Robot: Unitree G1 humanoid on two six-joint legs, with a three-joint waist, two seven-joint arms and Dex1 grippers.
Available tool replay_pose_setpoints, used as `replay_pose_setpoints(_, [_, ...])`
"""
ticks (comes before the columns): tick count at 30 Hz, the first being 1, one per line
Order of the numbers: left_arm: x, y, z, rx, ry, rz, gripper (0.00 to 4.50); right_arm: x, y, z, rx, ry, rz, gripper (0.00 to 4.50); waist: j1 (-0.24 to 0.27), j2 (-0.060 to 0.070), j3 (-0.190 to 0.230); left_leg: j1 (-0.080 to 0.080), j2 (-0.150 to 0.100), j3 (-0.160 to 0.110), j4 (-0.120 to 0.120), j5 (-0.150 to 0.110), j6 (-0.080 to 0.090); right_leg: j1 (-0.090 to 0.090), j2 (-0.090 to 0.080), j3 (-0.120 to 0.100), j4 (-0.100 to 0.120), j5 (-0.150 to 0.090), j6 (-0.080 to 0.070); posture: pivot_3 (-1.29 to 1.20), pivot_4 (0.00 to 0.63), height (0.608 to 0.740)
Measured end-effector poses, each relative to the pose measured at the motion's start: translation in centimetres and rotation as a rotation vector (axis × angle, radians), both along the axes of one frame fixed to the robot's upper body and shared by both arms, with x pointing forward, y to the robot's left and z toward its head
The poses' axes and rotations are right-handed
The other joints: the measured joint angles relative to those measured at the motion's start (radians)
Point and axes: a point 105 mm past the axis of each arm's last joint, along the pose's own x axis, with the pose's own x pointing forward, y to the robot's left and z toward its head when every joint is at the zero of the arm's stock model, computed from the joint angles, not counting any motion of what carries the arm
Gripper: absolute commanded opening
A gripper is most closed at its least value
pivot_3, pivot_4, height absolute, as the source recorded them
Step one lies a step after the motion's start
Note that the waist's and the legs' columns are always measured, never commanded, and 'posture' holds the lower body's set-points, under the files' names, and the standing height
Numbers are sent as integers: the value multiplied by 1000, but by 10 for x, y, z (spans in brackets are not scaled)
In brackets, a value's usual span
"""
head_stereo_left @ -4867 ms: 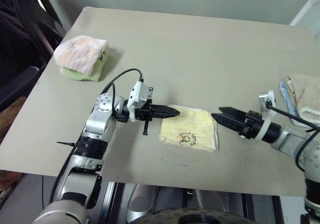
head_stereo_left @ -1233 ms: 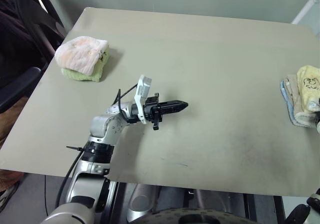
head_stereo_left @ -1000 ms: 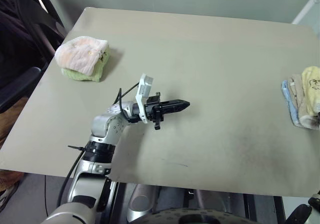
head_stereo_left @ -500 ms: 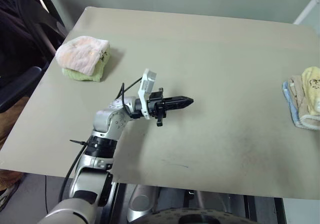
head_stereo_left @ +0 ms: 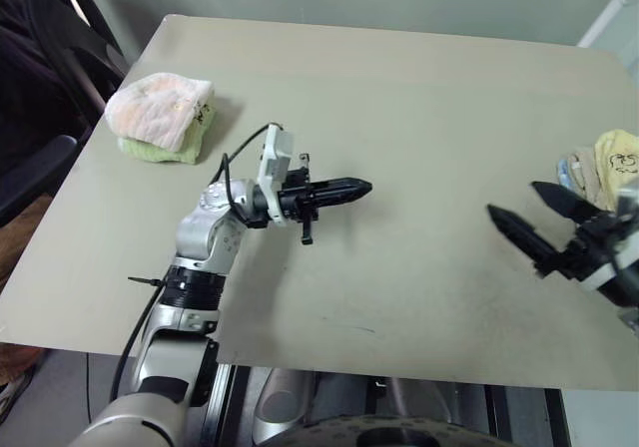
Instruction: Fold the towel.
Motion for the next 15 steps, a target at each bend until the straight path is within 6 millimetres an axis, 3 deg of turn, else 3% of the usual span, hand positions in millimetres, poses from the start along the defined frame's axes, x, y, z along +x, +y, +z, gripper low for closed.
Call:
replay_pose_setpoints(5, [-10,20,-20,95,-28,-14,2713,10,11,-15,-46,6,92,4500,2,0,0,-1,0,0,0,4,-1,-1,0,0,0,1,0,0,150,733])
replay_pose_setpoints(10, [-14,30,-25,124,-20,-30,4481,14,20,-24,-90,9,179,4500,6,0,0,-2,0,0,0,3,-3,-1,0,0,0,5,-8,0,150,733])
replay_pose_setpoints(15, [-18,36,-31,136,2,-18,4481,13,18,-32,-126,32,215,4500,6,0,0,-2,0,0,0,2,-4,-1,0,0,0,3,-9,0,150,733])
